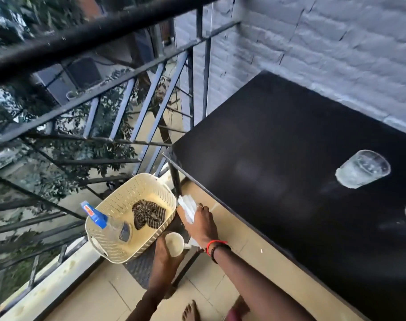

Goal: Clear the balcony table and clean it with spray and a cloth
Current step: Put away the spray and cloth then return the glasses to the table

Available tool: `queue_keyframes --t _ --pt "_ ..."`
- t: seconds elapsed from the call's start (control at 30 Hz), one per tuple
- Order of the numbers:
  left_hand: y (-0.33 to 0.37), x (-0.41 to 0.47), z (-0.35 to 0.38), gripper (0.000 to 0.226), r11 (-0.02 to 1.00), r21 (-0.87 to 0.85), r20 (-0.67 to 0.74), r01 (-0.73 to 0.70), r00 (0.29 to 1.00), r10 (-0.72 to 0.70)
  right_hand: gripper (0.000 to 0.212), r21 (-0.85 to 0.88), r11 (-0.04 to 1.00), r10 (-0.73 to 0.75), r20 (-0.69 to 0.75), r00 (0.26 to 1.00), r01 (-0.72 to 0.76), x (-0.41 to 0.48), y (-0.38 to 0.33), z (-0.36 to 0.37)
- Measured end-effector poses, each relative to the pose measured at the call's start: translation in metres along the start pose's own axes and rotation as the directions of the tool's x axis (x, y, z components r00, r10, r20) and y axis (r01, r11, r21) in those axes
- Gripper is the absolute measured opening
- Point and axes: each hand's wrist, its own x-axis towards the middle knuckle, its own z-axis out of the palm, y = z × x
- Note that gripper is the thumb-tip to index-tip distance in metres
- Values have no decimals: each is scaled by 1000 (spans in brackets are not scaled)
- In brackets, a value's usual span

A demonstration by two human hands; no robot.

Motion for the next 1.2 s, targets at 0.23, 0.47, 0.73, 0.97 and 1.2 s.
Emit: queue_keyframes --t 0.23,0.47,0.73,0.97,1.2 --pt "63 11 -31 57 995 -22 1 -93 996 93 67 130 989 -43 -154 987 63 -35 -38 -63" --pt "139 28 -41 55 971 -40 12 -234 972 235 59 204 976 -10 -297 955 74 -54 -49 -138" --pt "223 46 3 67 939 31 114 -343 934 337 41 301 954 133 -409 903 -4 -87 -5 -225" --pt "278 31 76 65 913 -23 300 -407 868 395 35 381 919 291 -493 820 -97 -119 62 -280" --pt "314 3 165 64 871 -45 539 -489 722 433 33 457 876 416 -553 722 -154 -155 140 -341"
